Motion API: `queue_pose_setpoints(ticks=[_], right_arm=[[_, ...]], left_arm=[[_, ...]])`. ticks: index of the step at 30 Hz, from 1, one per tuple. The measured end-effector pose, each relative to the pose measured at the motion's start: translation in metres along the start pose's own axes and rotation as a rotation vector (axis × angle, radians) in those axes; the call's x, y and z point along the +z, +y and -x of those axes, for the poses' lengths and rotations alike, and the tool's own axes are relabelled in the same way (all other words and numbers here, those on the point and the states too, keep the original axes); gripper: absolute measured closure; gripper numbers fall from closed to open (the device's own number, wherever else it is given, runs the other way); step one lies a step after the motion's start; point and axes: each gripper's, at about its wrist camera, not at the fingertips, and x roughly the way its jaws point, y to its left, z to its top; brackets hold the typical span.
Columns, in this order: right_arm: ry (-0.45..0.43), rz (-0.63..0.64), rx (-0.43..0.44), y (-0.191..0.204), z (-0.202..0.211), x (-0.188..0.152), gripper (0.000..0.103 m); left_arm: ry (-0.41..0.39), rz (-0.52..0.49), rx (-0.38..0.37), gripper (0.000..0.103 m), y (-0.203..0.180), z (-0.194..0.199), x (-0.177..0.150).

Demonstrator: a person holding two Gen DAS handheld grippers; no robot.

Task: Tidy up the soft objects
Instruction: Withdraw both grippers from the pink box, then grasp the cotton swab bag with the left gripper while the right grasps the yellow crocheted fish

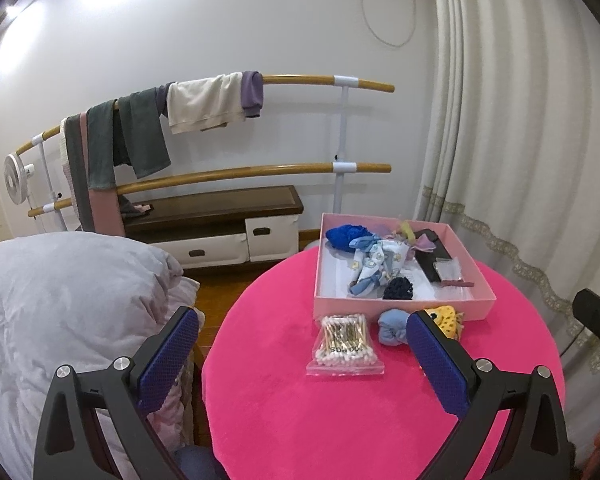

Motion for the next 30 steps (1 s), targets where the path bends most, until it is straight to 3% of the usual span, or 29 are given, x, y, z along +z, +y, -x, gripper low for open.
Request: queue_pose_setpoints(ticks=[7,12,21,30], right_arm=[[0.008,0.003,0.004,-0.004,-0.007,-0.001,0.0],[0.081,-0.007,0.002,-0.013,-0.034,-0.011,0.0],[0.257,-0.052,0.02,-0.028,-0.108,-0.041,0.0],[0.362,-0.074,0.091,-0.023,-0.158,-0.058,0.002]], left_arm=[[0.017,-0.006,-0.001,0.0,-0.001,-0.005,-0.004],[0.082,-0.021,-0.003,0.0,-0.004,-0.03,-0.011],[0.208,-0.054,-0.022,0.0,-0.016,-0.106,-0.017],[0.302,-0.072,-0.028,0.0,-0.03,-0.192,-0.028]])
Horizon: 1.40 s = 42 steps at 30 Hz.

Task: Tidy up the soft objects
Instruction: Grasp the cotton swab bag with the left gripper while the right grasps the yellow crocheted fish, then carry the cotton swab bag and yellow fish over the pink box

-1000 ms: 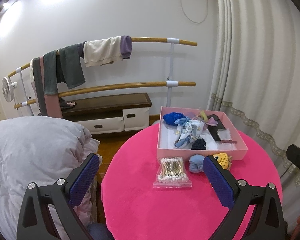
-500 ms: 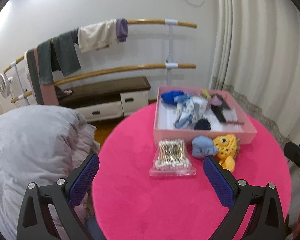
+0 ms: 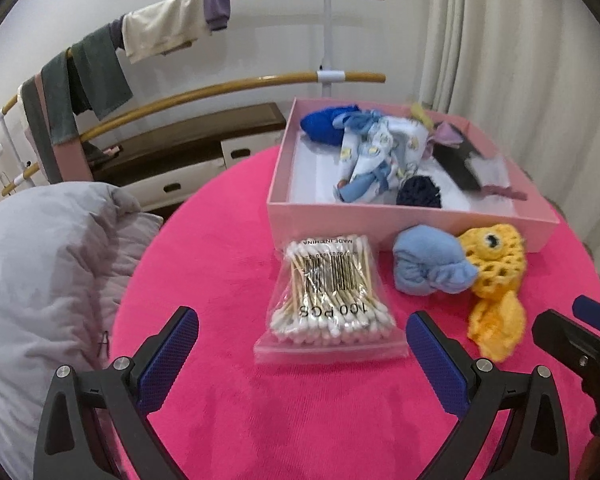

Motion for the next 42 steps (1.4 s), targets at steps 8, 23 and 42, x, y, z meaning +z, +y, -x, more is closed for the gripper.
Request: queue_pose_setpoints(ticks=[8,23,42], right_arm=[[0.065,-0.014,0.062,0.006,-0.03,0.005,0.036],[0.068,-0.015,0.106,0.011,-0.029,-0.001,0.085],[-0.055,0.034,0.101,0.019,0.03,-0.001,0.085]], left_arm=[[0.026,-0.003,-0.004,0.003,-0.002,-0.048,0.008],[0.053,0.065,-0.066,0.053,0.013,-0.054,0.006],[-0.047,0.048,-0.108,0.054,0.012,0.054,-0.011]])
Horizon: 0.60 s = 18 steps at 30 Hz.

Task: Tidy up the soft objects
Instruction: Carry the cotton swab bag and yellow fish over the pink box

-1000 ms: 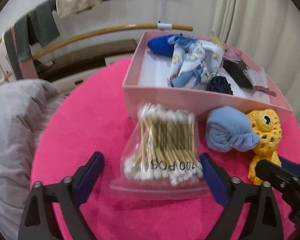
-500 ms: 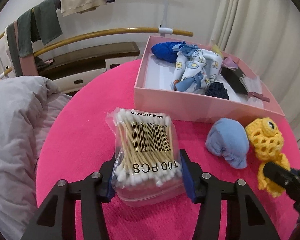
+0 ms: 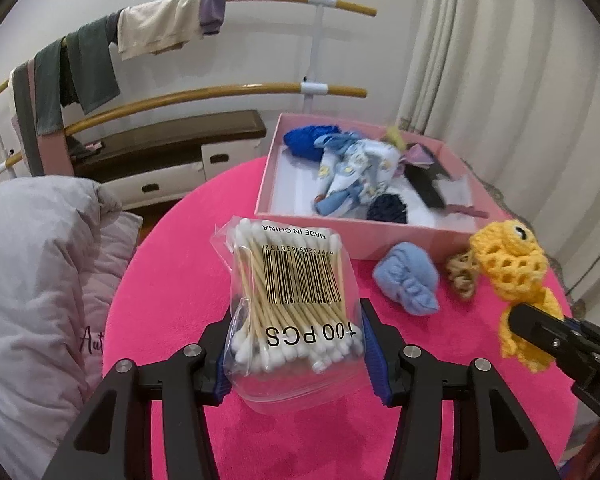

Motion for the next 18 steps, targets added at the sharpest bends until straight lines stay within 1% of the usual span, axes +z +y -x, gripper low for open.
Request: queue_pose_setpoints(ticks=[7,13,18], right_arm=[[-0.045,0.017,-0.002,0.006,0.022,0.0,0.085],[-0.073,0.021,-0.006,0.007,0.036,0.001,0.085],[-0.091,0.027,-0.004,0.008,0.045,0.004,0.085]], left_arm=[[-0.047,-0.024,0.0,0.054,-0.007,0.047,-0.006],[-0.073,-0.039,0.006,0.054,-0.013,0.075,-0.007],[-0.09,-0.038,0.002,0.054,-0.014,0.091,-0.004]])
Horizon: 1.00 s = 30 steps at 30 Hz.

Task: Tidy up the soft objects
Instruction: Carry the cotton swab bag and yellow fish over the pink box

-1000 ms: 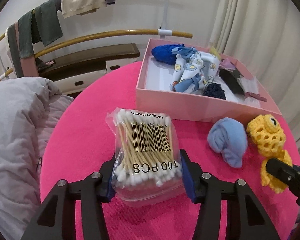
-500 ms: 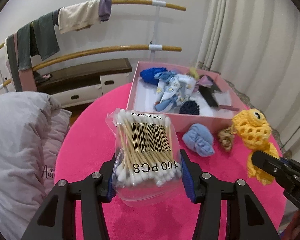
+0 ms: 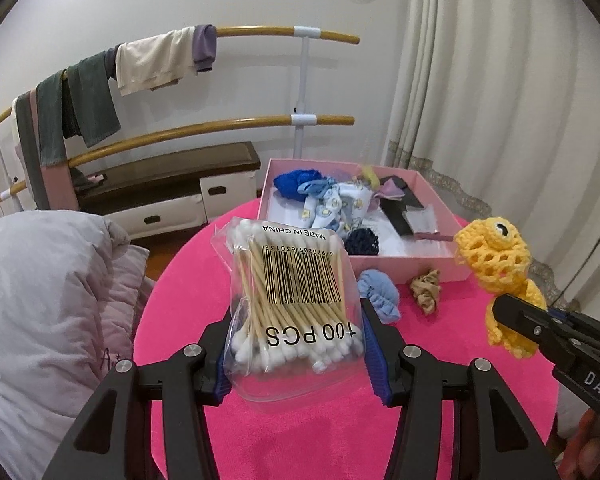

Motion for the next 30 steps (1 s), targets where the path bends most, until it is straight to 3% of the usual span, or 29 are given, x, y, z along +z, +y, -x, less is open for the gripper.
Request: queue_pose_setpoints(ticks=[8,17,24,30], right_arm=[[-0.023,0.011,0.0,-0.002,0.005,0.011,0.085],[-0.071,0.047,-0.026,-0.005,0.004,0.052,0.085],[-0.087,0.062,-0.034,-0.004,-0.012,0.092,0.085],[-0.06,0.068,-0.04,-0.006,-0.038,0.119,0.085]], left_arm=[[-0.021,0.008,-0.003,0.054,0.002,0.008,0.012],[-0.057,0.022,-0.02,0.054,0.009,-0.005,0.05],[-0.079,0.018,-0.026,0.053,0.007,-0.034,0.087],[-0.046,0.026,-0.048,0.053,0.008,-0.074,0.113]])
